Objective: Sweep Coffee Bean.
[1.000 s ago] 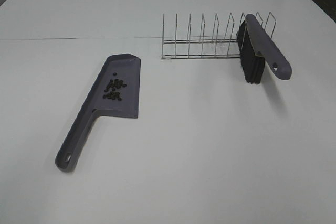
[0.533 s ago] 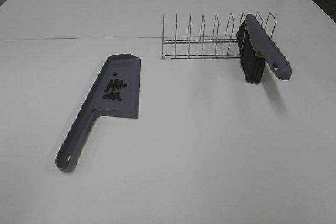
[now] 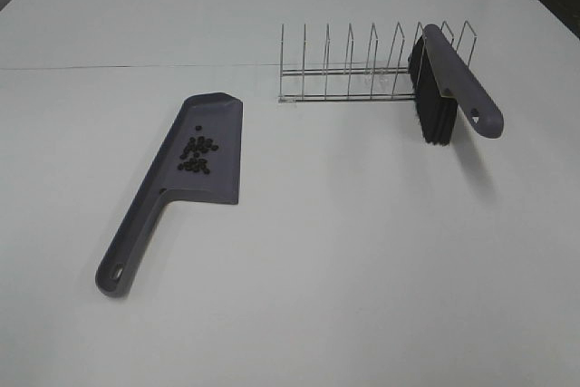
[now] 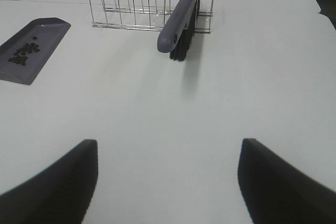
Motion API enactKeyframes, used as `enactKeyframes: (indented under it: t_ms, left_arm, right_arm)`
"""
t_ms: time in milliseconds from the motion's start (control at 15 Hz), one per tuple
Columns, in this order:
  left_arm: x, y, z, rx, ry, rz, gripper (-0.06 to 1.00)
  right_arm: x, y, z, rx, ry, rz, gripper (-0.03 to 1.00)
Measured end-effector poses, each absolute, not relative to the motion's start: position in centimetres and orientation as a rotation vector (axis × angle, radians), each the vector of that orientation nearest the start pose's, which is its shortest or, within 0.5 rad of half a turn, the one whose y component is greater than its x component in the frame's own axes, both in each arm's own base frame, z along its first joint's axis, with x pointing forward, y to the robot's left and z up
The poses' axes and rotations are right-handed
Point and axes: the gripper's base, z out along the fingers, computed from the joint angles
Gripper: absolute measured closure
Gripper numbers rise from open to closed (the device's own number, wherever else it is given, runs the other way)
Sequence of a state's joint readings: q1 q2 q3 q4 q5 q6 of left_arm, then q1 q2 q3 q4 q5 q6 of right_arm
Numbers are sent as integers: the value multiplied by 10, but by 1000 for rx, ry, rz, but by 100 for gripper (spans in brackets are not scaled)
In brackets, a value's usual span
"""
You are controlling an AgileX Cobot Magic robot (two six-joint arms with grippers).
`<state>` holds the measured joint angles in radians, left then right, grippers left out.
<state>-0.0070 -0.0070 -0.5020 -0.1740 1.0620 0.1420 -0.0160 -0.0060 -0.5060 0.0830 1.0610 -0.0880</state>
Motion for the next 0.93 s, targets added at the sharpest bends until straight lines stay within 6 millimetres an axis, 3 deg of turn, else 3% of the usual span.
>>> enactKeyframes:
  t_ms: [933]
  left_arm:
    - [-7,-14,279,160,2020,-123,38]
  right_arm:
    - [-7,7,279,-78,2028,35,26]
